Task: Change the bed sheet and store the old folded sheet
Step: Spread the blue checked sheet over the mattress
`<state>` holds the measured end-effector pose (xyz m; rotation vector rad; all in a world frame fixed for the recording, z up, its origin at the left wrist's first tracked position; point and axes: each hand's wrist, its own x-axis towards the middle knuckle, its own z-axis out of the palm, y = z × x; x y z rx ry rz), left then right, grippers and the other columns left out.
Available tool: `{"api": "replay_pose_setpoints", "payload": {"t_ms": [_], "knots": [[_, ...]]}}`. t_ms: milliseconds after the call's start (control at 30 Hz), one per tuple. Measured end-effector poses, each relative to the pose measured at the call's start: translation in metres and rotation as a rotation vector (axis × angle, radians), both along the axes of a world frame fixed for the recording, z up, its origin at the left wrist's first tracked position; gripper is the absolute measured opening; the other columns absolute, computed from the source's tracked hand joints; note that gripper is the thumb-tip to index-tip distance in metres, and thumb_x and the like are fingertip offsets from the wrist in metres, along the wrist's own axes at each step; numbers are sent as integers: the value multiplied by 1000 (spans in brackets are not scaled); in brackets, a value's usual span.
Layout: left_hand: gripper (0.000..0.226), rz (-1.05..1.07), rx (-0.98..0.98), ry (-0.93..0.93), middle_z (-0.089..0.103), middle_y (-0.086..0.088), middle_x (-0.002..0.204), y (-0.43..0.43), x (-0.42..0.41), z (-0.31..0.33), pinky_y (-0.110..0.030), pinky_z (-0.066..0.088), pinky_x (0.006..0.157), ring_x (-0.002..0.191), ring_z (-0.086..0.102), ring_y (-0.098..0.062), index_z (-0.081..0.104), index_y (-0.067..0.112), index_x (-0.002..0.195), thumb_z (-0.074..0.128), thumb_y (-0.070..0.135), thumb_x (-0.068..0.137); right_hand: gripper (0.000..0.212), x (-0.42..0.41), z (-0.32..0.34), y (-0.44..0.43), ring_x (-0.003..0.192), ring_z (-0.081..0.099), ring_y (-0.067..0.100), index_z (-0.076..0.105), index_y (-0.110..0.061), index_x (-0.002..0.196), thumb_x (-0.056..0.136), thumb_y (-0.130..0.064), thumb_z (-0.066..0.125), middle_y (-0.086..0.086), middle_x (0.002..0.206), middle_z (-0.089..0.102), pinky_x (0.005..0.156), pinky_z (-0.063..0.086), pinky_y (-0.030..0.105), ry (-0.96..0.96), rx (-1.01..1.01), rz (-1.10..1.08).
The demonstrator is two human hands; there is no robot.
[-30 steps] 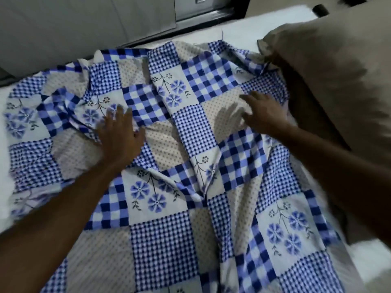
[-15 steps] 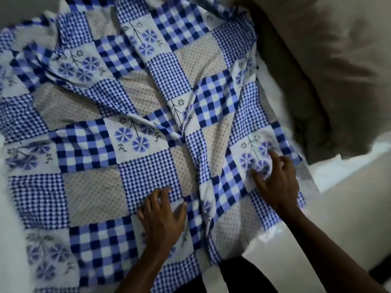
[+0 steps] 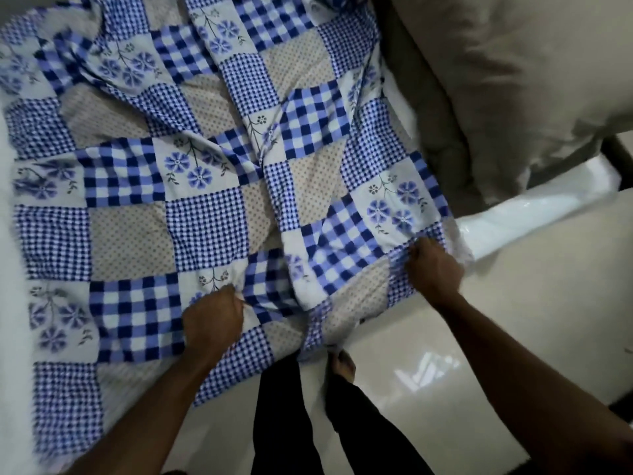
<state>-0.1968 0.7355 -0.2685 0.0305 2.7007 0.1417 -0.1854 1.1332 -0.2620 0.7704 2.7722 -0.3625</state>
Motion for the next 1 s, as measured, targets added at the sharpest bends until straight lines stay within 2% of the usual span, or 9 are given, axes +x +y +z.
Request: {"api": "replay_pose_setpoints", "payload": {"t_ms": [67,167,300,367,433,600,700,900,1000], "knots": [[29,43,-49,13,51,0,57,-17,0,0,-37,51,54,51,54,-24,61,8,78,51,24,100,21,4,3,35,106,65,39,61,-14,109,95,-25,51,14,113,67,83,48,45,8,25,-148],[47,64,-39,116,21,8,42,-41,15,0,-25,32,42,36,22,-9,47,8,48,75,6,85,35,7,1,62,105,64,44,62,-14,114,96,-35,40,19,114,67,90,49,52,25,79,-348],[34,182,-211,68,44,-7,54,-50,27,7,-33,39,50,49,48,-26,56,7,62,69,25,88,34,7,6,50,100,64,41,59,-13,108,96,-41,43,18,110,65,85,50,49,86,63,-344],[31,171,-231,133,55,-14,73,-51,29,10,-41,44,56,71,57,-36,59,6,80,63,36,89,28,7,7,26,94,62,38,54,-14,100,97,-41,50,16,104,61,77,48,45,202,11,-193],[48,215,-214,195,61,-22,96,-53,30,11,-48,48,62,90,59,-43,61,3,105,57,49,90,22,6,3,-12,92,59,36,54,-15,101,96,-37,55,12,103,58,71,47,42,297,-76,53],[67,418,-107,174,58,-28,115,-70,29,6,-53,50,71,101,57,-46,54,-1,120,62,59,90,24,-3,-5,-142,95,53,33,61,-15,111,93,-28,54,10,109,58,69,51,43,290,-383,698],[72,613,-68,165,51,-29,131,-88,30,8,-58,48,80,114,52,-48,47,0,136,58,57,93,31,-23,-8,-221,97,54,37,63,-12,116,87,-22,61,14,117,59,73,51,46,301,-412,922],[73,790,-124,113,46,-27,132,-147,44,7,-61,47,83,114,50,-49,42,5,135,66,54,86,52,-88,0,-343,122,46,36,52,-18,138,90,-39,60,12,141,48,89,48,50,227,-369,1068],[47,703,-22,85,58,-21,110,-171,41,4,-46,50,65,86,60,-39,46,7,123,62,39,93,62,-114,6,-402,131,38,33,41,-19,147,94,-48,55,9,146,42,95,49,51,146,-343,1069]]}}
